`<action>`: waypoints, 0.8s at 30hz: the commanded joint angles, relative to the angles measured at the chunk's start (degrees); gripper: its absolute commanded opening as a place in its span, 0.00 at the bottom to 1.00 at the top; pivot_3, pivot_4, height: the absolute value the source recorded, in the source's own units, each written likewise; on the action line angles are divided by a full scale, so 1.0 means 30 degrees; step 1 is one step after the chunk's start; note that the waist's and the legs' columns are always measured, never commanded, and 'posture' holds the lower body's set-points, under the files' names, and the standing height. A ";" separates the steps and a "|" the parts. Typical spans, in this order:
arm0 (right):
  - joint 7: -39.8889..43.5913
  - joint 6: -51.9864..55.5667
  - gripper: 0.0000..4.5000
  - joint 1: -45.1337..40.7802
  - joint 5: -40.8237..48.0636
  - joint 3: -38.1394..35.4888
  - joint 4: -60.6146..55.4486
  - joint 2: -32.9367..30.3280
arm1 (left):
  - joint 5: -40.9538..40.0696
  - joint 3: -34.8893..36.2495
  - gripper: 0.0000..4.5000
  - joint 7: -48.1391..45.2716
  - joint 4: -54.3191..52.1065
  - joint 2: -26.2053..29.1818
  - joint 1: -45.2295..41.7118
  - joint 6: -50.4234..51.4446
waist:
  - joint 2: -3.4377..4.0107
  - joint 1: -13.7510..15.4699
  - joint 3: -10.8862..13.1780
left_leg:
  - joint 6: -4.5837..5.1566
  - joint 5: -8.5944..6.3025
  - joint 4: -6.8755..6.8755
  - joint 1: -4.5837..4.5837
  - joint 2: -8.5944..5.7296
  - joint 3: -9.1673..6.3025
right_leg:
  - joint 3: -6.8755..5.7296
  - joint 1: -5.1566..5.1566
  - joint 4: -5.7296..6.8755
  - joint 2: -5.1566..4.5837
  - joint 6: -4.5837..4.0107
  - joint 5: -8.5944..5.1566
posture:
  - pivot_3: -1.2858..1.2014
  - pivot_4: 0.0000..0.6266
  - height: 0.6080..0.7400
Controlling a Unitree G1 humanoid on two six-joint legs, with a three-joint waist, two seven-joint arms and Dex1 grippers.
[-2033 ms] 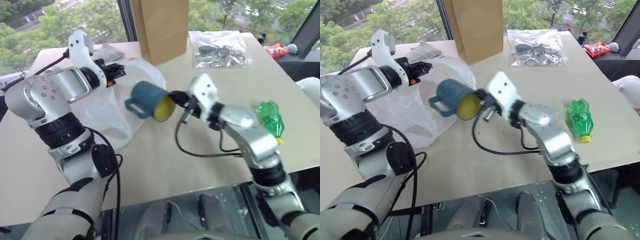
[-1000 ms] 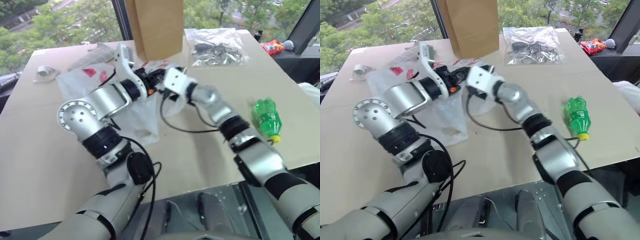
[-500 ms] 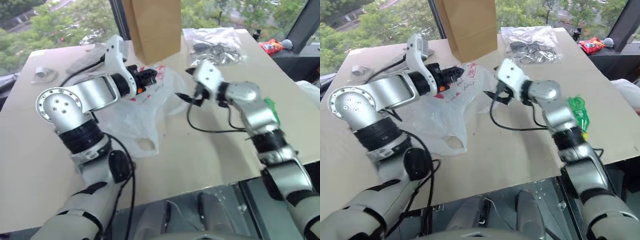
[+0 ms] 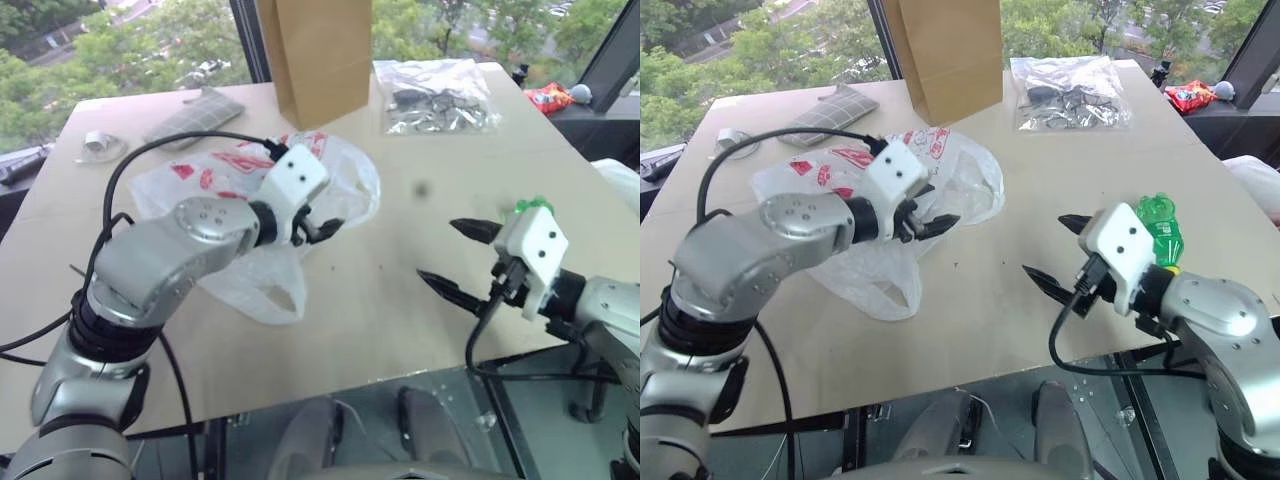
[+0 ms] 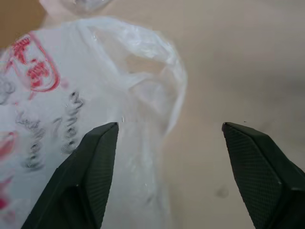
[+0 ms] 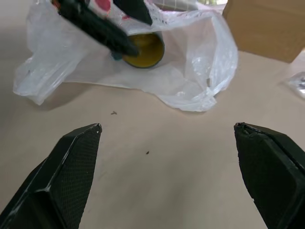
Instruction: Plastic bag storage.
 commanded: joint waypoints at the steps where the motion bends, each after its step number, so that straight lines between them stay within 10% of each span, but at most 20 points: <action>1: 0.0038 -0.0500 1.00 0.0541 0.0967 -0.1230 -0.0890 -0.0602 | 0.2851 -0.0883 0.79 -0.0048 -0.0489 0.0363 0.0548 -0.2014 | -0.0010 0.0090 0.0004 | 0.0030 -0.0017 0.0001 0.0004 0.0000 -0.0002 | -0.0002 0.0014 0.0000 0.0000 0.0002 0.0000 | 0.52 0.24 1.00; 9: -0.0644 -0.2147 1.00 0.2463 0.0006 -0.2386 -0.0465 -0.2275 | 0.8251 -0.3429 0.79 0.0202 0.2241 -0.0814 0.0782 -0.4145 | -0.0023 0.0333 0.0010 | 0.0117 -0.0066 0.0069 0.0038 -0.0009 -0.0008 | -0.0046 0.0121 -0.0061 -0.0023 0.0014 -0.0003 | 0.52 0.24 1.00; 18: -0.1790 -0.3963 1.00 0.4998 -0.1806 -0.2673 -0.0421 -0.2606 | 1.0439 -0.3210 0.04 -0.0763 0.4341 -0.3251 0.0796 -0.5564 | -0.0025 0.0545 0.0010 | 0.0136 -0.0078 0.0127 0.0010 -0.0008 -0.0017 | -0.0066 0.0129 -0.0068 -0.0035 0.0022 -0.0003 | 0.52 0.24 1.00; 24: -0.2532 -0.4278 1.00 0.5746 -0.2590 -0.2707 -0.0006 -0.2548 | 1.0865 -0.1414 0.01 -0.0690 0.4528 -0.4140 0.1147 -0.6594 | -0.0024 0.0534 0.0009 | 0.0134 -0.0078 0.0146 0.0000 -0.0006 -0.0033 | -0.0079 0.0127 -0.0062 -0.0033 0.0023 -0.0003 | 0.52 0.24 1.00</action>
